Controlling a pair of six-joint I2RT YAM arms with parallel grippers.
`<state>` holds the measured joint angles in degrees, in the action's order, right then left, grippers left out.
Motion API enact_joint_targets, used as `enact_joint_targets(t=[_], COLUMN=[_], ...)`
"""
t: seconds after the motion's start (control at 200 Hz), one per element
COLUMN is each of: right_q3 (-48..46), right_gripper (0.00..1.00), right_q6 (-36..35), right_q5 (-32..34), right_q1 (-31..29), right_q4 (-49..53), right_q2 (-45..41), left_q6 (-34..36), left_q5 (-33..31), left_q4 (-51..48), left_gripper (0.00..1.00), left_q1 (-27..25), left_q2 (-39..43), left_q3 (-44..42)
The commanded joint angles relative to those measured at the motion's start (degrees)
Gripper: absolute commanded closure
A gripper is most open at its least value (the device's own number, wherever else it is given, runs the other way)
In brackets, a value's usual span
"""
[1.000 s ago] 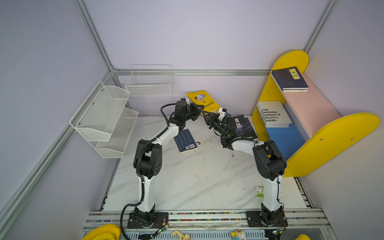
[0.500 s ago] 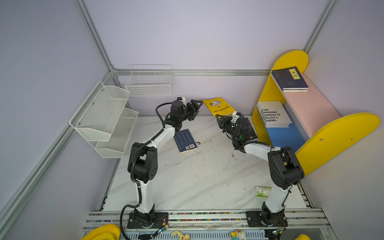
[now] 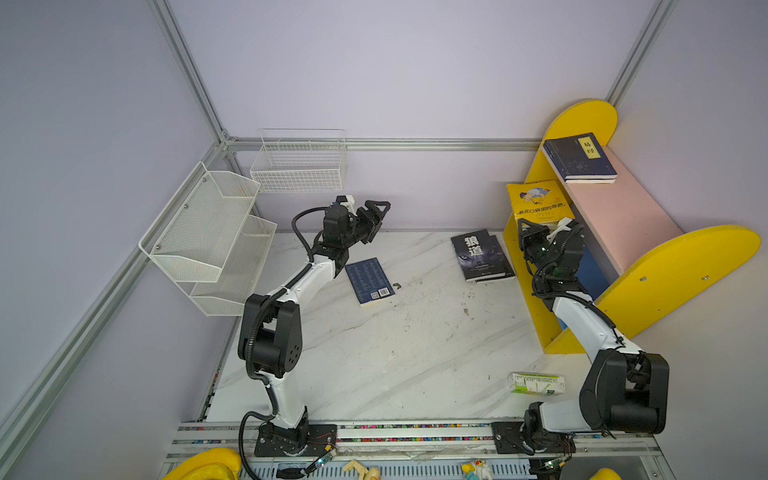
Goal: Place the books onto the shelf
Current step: 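Carry the yellow cartoon book to the lower shelf compartment with the right gripper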
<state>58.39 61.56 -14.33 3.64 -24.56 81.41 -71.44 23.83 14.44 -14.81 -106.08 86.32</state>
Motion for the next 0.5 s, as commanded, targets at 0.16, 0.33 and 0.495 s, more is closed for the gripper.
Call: enact_joint_targets(t=[0.16, 0.33, 0.495], right_q3=[3.9, 1.6, 0.3], right_gripper=[1.00, 1.00, 1.00], right_q6=[-6.4, -6.5, -5.8], right_q5=[1.1, 1.9, 1.2], right_q1=[3.2, 5.1, 7.2], right_q4=[-0.9, -10.0, -15.4], right_q2=[3.5, 6.4, 7.7], left_q6=[-0.8, -1.5, -1.9], left_q5=[1.6, 1.5, 1.3], left_q4=[4.5, 5.0, 5.4], left_gripper=[0.14, 0.14, 0.14], left_q1=[-0.1, -0.1, 0.0], left_q2=[1.1, 1.8, 2.4], left_q3=[-3.1, -5.3, -6.6])
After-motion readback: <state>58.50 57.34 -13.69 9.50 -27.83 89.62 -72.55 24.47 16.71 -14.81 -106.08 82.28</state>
